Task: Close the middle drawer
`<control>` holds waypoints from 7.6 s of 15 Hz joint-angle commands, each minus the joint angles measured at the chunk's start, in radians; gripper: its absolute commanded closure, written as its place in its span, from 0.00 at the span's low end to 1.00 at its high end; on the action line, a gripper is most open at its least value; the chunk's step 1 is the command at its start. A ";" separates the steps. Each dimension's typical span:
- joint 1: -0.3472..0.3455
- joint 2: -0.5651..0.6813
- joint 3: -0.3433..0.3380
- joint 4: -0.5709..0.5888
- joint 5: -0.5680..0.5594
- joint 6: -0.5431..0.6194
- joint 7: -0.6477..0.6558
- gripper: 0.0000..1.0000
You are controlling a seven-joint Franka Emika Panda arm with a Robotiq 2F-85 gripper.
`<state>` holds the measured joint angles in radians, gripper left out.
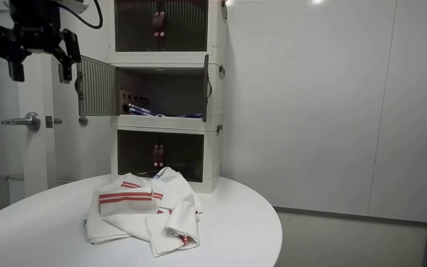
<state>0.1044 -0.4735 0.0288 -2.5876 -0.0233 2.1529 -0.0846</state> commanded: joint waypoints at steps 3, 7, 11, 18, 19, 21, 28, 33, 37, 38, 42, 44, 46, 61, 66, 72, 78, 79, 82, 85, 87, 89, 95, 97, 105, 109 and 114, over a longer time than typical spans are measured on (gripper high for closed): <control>0.022 0.152 0.067 0.240 -0.006 -0.104 0.023 0.00; 0.023 0.255 0.115 0.391 -0.004 -0.141 0.097 0.00; 0.026 0.334 0.143 0.531 0.008 -0.161 0.190 0.00; 0.042 0.439 0.168 0.696 -0.021 -0.147 0.337 0.00; 0.044 0.452 0.170 0.712 -0.027 -0.140 0.358 0.00; 0.050 0.475 0.172 0.737 -0.044 -0.111 0.413 0.00; 0.081 0.546 0.165 0.775 -0.340 0.035 0.723 0.00; 0.103 0.594 0.147 0.799 -0.564 0.010 0.907 0.00; 0.114 0.625 0.128 0.811 -0.699 -0.007 0.997 0.00; 0.112 0.628 0.122 0.809 -0.727 -0.012 1.008 0.00; 0.098 0.638 0.091 0.806 -0.830 -0.038 1.046 0.00; 0.090 0.638 0.071 0.808 -0.904 -0.043 1.075 0.00; 0.082 0.638 0.053 0.813 -1.001 -0.041 1.116 0.00; -0.012 0.657 0.062 0.805 -1.167 0.117 1.044 0.00; -0.036 0.665 0.062 0.808 -0.804 0.240 0.758 0.00; -0.060 0.723 0.087 0.851 -0.304 0.218 0.396 0.00; -0.059 0.812 0.064 0.933 0.038 0.178 0.210 0.00; -0.053 0.825 0.052 0.945 0.032 0.196 0.227 0.00; -0.033 0.855 0.017 0.976 -0.006 0.254 0.297 0.00; -0.008 0.872 -0.014 0.991 -0.043 0.337 0.352 0.00; 0.007 0.884 -0.027 1.000 -0.061 0.381 0.369 0.00; 0.023 0.895 -0.039 1.008 -0.078 0.410 0.384 0.00; 0.077 0.947 -0.092 1.054 -0.170 0.472 0.437 0.00; 0.096 0.969 -0.120 1.078 -0.210 0.486 0.459 0.00; 0.100 0.986 -0.138 1.084 -0.213 0.461 0.436 0.00; 0.030 0.879 -0.039 0.953 -0.109 0.332 0.260 0.00; -0.063 0.681 0.012 0.707 0.009 0.116 0.040 0.00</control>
<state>0.0965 0.3684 0.0139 -1.6986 -0.0715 2.3793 0.0730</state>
